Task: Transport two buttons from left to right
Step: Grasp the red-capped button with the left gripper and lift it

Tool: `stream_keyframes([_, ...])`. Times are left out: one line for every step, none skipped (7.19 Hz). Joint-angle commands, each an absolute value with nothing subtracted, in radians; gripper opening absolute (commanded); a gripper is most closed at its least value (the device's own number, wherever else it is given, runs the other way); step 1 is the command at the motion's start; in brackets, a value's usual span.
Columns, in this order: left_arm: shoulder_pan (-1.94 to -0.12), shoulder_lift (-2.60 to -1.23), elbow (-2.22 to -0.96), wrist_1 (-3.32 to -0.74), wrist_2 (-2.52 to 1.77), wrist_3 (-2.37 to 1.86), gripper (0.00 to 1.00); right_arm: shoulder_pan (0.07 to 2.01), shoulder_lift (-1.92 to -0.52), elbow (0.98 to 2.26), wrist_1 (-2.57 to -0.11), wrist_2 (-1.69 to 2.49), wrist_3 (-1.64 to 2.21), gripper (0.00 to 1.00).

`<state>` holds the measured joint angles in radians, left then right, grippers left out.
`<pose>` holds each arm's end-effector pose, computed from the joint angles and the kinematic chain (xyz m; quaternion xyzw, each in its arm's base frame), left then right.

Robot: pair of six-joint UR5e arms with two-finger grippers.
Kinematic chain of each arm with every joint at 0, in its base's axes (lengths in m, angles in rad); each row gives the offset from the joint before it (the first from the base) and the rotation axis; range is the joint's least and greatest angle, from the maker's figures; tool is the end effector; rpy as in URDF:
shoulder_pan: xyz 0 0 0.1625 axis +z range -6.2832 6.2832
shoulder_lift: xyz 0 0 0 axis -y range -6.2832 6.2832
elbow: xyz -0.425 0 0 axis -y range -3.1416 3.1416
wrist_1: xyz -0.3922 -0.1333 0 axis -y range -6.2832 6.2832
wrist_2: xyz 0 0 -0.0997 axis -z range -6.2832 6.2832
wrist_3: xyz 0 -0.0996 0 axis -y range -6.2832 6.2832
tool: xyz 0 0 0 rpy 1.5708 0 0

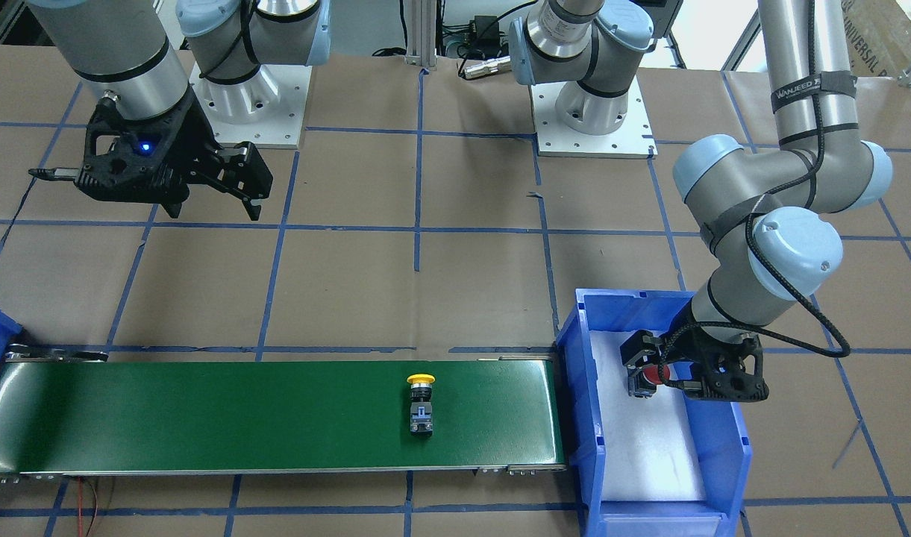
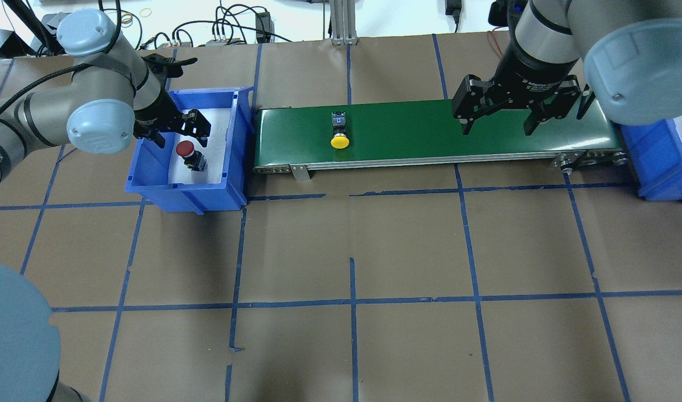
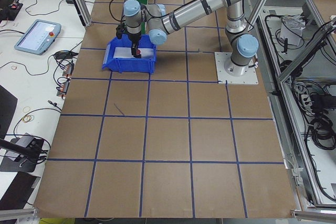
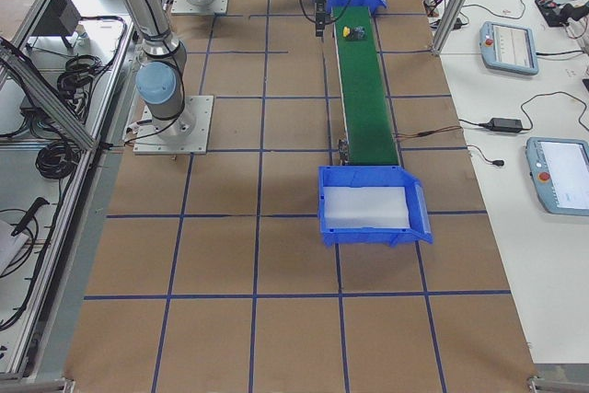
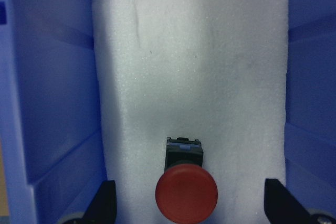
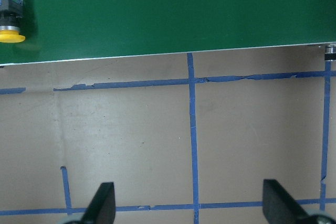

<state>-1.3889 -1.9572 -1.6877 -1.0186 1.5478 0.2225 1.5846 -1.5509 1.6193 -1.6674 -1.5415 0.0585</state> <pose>-0.0233 -0.6227 0.2724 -0.0206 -0.9994 0.0263 0.0064 0.1431 -0.5003 0.4639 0.0221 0.9995 -0.0136 0.0151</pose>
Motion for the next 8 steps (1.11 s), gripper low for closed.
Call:
stream_keyframes([-1.384, -1.957, -1.687, -1.02, 1.546, 0.218, 1.0, 1.585, -1.551, 1.62, -1.667, -1.543, 0.058, 1.0])
stream_keyframes([-1.384, -1.96, -1.686, -1.02, 1.542, 0.183, 1.0, 1.585, -1.551, 1.62, -1.667, -1.545, 0.058, 1.0])
stream_keyframes([-1.385, -1.96, -1.687, -1.02, 1.539, 0.172, 1.0, 1.585, -1.551, 1.62, -1.667, -1.543, 0.06, 1.0])
stream_keyframes([-1.385, -1.96, -1.687, -1.02, 1.539, 0.176, 0.99, 1.585, -1.551, 1.62, -1.667, -1.543, 0.058, 1.0])
stream_keyframes([-1.385, -1.962, -1.692, -1.02, 1.539, 0.178, 0.95, 1.585, -1.551, 1.62, -1.667, -1.543, 0.058, 1.0])
stream_keyframes([-1.385, -1.962, -1.693, -1.02, 1.537, 0.178, 0.86, 1.585, -1.551, 1.618, -1.667, -1.543, 0.058, 1.0])
stream_keyframes([-1.385, -1.962, -1.701, -1.022, 1.536, 0.175, 0.8, 1.585, -1.551, 1.62, -1.667, -1.542, 0.058, 1.0])
stream_keyframes([-1.385, -1.962, -1.712, -1.02, 1.537, 0.176, 0.61, 1.585, -1.551, 1.62, -1.667, -1.543, 0.058, 1.0])
